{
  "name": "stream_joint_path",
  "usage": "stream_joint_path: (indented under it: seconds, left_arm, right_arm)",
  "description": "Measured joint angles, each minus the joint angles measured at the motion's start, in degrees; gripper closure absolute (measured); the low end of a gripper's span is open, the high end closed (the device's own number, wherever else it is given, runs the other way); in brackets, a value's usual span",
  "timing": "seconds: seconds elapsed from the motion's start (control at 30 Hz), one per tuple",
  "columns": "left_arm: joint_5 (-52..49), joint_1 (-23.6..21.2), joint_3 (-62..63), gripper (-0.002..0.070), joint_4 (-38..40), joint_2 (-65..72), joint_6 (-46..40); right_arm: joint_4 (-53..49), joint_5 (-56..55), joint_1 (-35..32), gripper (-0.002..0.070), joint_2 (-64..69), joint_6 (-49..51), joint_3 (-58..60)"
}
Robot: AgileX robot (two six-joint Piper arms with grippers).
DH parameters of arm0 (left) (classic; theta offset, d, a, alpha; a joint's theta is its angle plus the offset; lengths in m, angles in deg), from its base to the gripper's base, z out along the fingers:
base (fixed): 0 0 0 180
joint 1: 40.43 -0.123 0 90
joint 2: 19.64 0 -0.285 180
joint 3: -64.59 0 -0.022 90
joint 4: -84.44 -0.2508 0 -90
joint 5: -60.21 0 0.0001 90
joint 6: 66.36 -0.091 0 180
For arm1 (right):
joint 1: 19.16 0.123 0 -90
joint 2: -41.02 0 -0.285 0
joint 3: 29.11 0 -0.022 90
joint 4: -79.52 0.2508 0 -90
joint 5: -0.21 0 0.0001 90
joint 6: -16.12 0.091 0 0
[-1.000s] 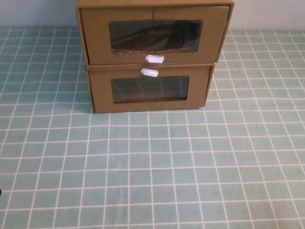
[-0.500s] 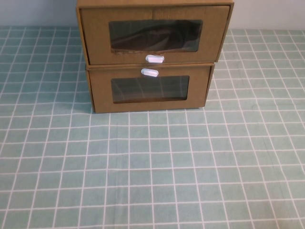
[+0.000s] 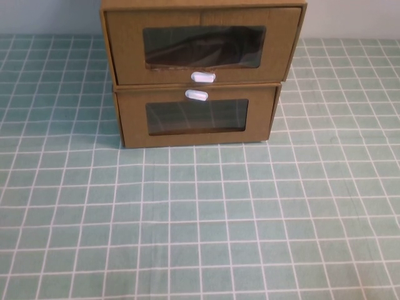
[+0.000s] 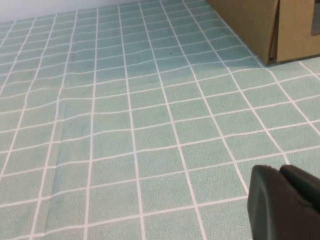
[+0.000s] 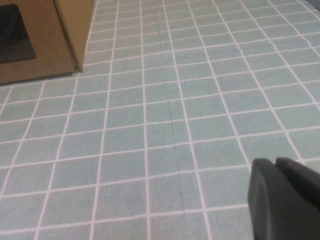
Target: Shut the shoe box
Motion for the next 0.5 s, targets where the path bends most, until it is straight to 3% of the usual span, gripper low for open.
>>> stream_joint_path:
  seconds: [0.5]
  left_arm:
    - [-0.14,-0.03,0.00,0.0680,0.00,0.00,0.19]
  right_arm:
    - [0.00,0.00,0.00,0.0688,0.00,0.00,0.00]
